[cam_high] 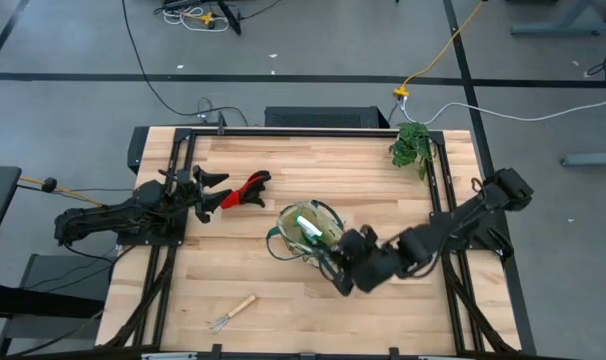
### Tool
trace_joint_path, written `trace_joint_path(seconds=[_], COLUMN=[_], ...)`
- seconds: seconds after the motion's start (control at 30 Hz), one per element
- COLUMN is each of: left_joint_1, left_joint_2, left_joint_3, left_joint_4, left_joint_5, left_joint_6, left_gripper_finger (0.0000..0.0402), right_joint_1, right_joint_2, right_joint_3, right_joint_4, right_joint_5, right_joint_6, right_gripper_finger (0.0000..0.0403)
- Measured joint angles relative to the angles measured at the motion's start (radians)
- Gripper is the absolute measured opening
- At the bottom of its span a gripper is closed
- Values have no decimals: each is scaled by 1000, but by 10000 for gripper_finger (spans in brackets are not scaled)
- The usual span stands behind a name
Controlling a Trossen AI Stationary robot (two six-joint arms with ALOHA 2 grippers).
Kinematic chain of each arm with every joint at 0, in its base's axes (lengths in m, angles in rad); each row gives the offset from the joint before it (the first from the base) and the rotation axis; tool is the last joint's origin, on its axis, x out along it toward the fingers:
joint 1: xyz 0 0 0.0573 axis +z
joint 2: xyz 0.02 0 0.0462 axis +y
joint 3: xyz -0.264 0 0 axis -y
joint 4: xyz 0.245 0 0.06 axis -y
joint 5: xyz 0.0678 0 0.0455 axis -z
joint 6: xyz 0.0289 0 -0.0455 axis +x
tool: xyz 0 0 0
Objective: Pick & Place Garden tools in Gardening bag
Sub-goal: Put the dark green scissors into the white bag
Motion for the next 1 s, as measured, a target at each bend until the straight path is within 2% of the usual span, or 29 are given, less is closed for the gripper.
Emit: trace_joint_path(seconds=[0.13,0.43,1.0], left_joint_1=[0,0,0], left_joint_2=[0,0,0], left_joint_3=[0,0,0], left_joint_4=[0,0,-2], left_joint_5=[0,0,0], left_joint_6=[0,1,4], left_gripper_finger=[291,291,291], right_joint_1=[-55,-85,-178], right_joint_2=[-57,-167,-155], right_joint_3=[0,0,1], right_joint_4=[25,106,135], right_joint_5=[32,254,253], right_joint_6=[-104,-301,-396], right_gripper_finger=[23,23,23])
